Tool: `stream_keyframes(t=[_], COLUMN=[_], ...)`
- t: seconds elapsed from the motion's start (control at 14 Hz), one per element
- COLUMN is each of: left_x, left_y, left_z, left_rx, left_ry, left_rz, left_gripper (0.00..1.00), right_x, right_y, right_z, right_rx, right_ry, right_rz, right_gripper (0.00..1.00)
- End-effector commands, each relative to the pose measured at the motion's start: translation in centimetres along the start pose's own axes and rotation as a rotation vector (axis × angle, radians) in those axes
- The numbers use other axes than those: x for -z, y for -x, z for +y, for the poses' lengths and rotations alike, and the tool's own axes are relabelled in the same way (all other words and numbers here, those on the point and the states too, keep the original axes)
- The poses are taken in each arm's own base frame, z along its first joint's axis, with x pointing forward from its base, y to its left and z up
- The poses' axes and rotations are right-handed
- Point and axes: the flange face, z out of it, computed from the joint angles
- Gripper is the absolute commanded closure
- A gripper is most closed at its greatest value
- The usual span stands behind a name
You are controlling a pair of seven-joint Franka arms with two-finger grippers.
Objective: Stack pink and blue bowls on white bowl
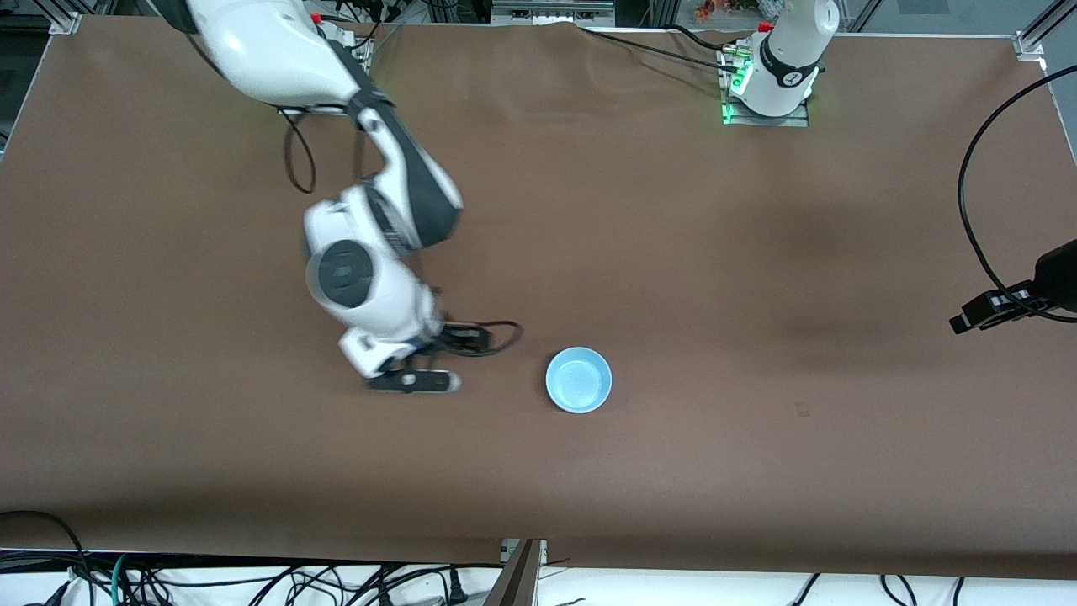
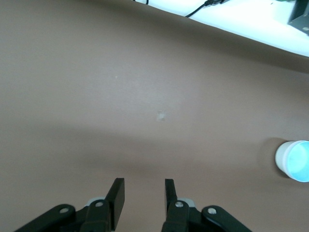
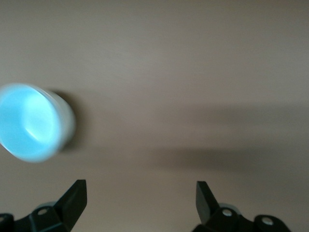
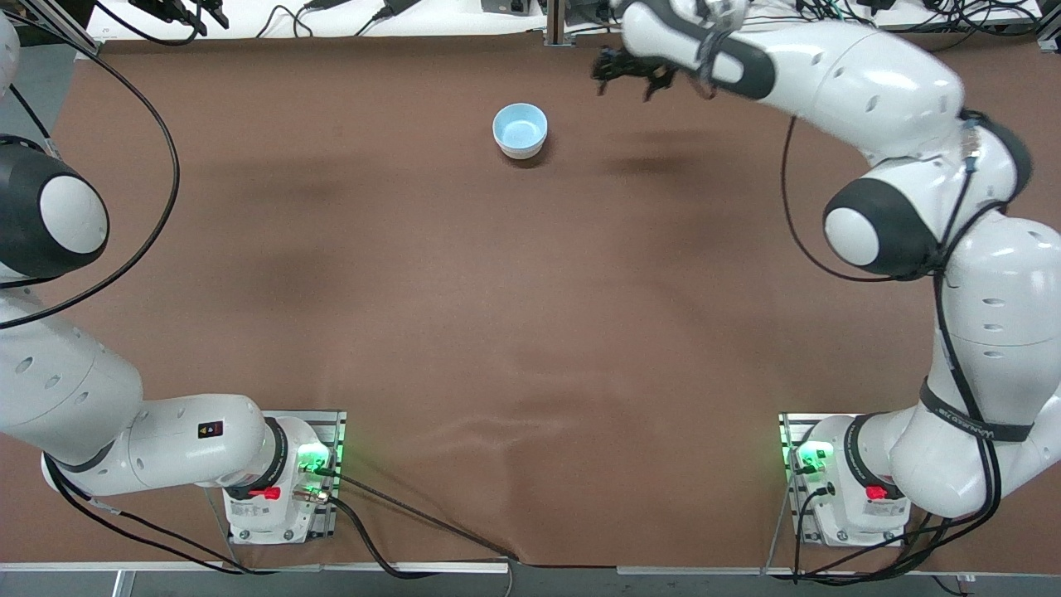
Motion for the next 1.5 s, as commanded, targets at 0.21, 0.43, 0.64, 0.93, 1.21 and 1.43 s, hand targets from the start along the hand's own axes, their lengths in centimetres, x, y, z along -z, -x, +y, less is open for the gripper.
stream_keyframes(t=[0.21, 0.43, 0.64, 0.93, 1.21, 1.43], left_x=[-0.9, -1.7, -2.1, -2.5, -1.7, -1.7], left_y=[0.6, 0.7, 1.1, 1.7, 3.1, 3.1], left_z=[3.2, 3.0, 2.9, 4.5, 5.0, 5.2], left_rx=[-0.084, -0.088, -0.102, -0.162, -0.169, -0.172], left_ry=[-0.135, -0.141, -0.142, -0.199, -0.197, -0.194], left_rz=[0.003, 0.012, 0.023, 0.021, 0.020, 0.024], left_gripper=[0.56, 0.56, 0.56, 0.53, 0.45, 0.28], right_x=[10.9, 15.2, 22.6, 29.5, 28.5, 27.8], right_y=[3.7, 6.2, 8.7, 13.2, 16.7, 18.4], right_z=[14.5, 18.7, 21.1, 23.8, 24.8, 23.8], right_rx=[0.216, 0.144, 0.113, 0.097, 0.090, 0.024], right_ry=[0.090, 0.087, 0.089, 0.138, 0.193, 0.189], right_rz=[-0.252, -0.323, -0.222, -0.091, -0.131, -0.148], right_gripper=[0.00, 0.00, 0.00, 0.00, 0.00, 0.00])
